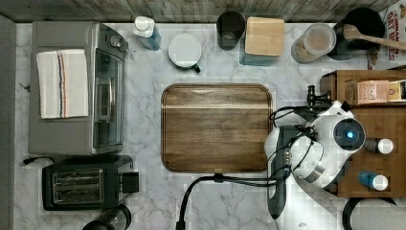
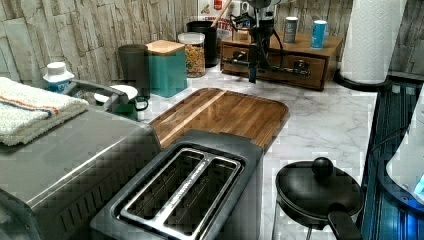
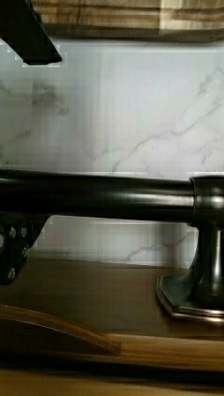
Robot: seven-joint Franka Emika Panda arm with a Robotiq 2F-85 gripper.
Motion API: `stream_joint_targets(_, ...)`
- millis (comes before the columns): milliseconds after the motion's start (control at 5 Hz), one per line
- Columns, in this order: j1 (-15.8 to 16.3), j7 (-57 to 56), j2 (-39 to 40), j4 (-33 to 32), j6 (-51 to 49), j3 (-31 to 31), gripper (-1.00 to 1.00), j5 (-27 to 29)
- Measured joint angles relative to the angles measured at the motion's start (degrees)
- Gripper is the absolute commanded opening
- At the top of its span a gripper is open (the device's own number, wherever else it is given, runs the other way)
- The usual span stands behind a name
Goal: Open the drawer.
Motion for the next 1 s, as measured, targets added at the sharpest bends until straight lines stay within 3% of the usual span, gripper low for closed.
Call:
stream_joint_targets(200,1.02,5.48,-0.39,-0.67,0.95,0.62,1.0,3.38)
stream_joint_targets(400,3.08,13.32,-0.99,-1.9,1.45,0.68,1.0,3.59)
stream_joint_targets(1000,11.05,21.51,-4.98,-7.72,1.85,3.43,1.0,3.47)
